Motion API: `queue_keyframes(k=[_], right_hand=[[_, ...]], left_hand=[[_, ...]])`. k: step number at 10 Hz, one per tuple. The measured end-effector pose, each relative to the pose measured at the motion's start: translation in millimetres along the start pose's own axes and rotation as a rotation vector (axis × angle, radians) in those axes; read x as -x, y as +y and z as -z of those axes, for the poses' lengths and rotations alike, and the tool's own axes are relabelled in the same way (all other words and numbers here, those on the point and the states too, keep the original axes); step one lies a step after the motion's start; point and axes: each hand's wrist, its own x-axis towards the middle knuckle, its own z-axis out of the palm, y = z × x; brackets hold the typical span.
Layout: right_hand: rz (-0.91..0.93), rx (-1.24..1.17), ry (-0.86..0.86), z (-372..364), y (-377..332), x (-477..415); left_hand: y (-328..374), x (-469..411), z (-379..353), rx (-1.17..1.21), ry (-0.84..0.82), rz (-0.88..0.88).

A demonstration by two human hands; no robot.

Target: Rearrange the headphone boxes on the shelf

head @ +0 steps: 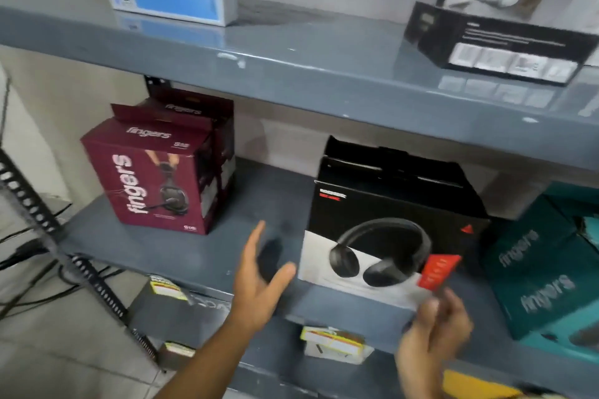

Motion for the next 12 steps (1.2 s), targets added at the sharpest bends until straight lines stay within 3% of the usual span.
queue_keyframes(k=[1, 2, 3, 4, 6, 7, 8, 10, 11, 12], right_hand=[[0.115, 0.062, -0.259, -24.5, -19.4, 56.3], [0.28, 0.057, -0.792, -93.0, -50.3, 98.2], [0.213, 0.018, -0.972, -152.9, -71.7, 99.7], [-0.102, -0.008, -0.995, -248.0, -82.2, 90.4], [-0.566, -0.334, -0.901, -335.1, -61.8, 79.1], [-0.604, -0.36, -0.886, -348.6, -55.1, 82.0], [-0.631, -0.341, -0.757, -352.4, -52.4, 94.3], [-0.601, -0.299, -0.704, -342.6, -68.5, 120.5], [-0.533, -0.287, -0.695, -338.0, -76.4, 122.4], [-0.389, -0.309, -0.526, -312.7, -93.8, 124.1]], left_hand=[[-5.4, 8.5, 66.6, -0.05, 0.221, -0.142], [-9.1, -28.5, 177.7, -0.228, 0.587, -0.069], [-7.2, -68.9, 230.1, -0.314, 0.618, 0.068], [-16.8, -116.9, 263.2, -0.125, 0.313, 0.146], [-39.8, -158.5, 275.2, 0.134, 0.006, 0.154], [-41.2, -168.1, 277.3, 0.174, -0.073, 0.191], [-49.3, -171.4, 280.8, 0.243, -0.12, 0.189], [-44.5, -156.9, 288.5, 0.275, -0.096, 0.209], [-31.4, -149.7, 292.3, 0.244, -0.053, 0.191], [-26.9, -124.9, 287.4, 0.174, 0.138, 0.164]])
